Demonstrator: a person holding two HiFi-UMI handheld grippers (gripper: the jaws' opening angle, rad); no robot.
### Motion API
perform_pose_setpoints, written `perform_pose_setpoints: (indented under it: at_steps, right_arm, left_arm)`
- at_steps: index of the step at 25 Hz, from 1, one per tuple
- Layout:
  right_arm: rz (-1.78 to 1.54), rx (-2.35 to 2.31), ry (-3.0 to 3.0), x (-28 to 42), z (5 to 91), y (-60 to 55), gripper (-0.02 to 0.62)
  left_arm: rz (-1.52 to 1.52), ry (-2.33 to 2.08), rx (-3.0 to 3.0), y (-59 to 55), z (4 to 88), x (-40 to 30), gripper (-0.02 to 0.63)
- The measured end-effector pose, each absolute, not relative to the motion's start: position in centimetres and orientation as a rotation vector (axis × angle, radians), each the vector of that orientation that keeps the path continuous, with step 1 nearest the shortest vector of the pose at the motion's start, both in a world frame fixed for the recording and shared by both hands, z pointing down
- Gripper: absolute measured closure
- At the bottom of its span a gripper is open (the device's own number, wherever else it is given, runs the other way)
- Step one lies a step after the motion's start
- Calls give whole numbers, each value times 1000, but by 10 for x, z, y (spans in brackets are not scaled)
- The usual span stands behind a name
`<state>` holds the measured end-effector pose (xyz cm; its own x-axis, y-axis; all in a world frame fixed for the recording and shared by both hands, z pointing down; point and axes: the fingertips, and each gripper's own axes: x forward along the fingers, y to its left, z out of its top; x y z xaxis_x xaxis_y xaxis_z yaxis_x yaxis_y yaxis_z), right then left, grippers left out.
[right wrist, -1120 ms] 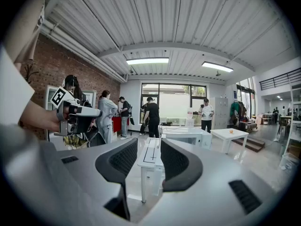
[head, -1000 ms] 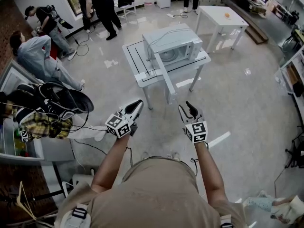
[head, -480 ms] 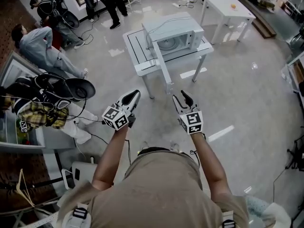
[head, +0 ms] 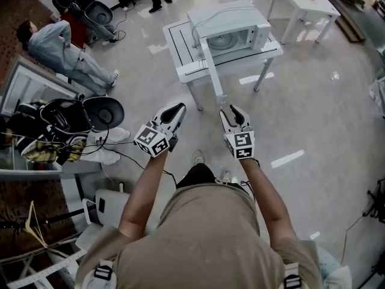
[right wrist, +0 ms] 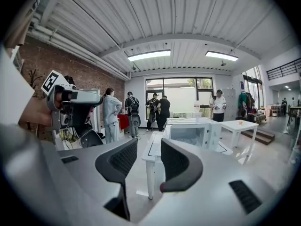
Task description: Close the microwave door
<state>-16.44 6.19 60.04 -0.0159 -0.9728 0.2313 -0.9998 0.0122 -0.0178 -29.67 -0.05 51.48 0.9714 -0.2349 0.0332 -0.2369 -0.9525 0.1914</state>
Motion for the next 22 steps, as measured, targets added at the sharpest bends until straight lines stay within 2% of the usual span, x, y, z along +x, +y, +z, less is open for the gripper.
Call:
perform_pose_setpoints:
  at_steps: [22]
  right_arm:
    - [556, 2238, -1719, -153, 703, -40, 515]
  left_arm:
    - [154, -33, 2876, -121, 553, -266, 598]
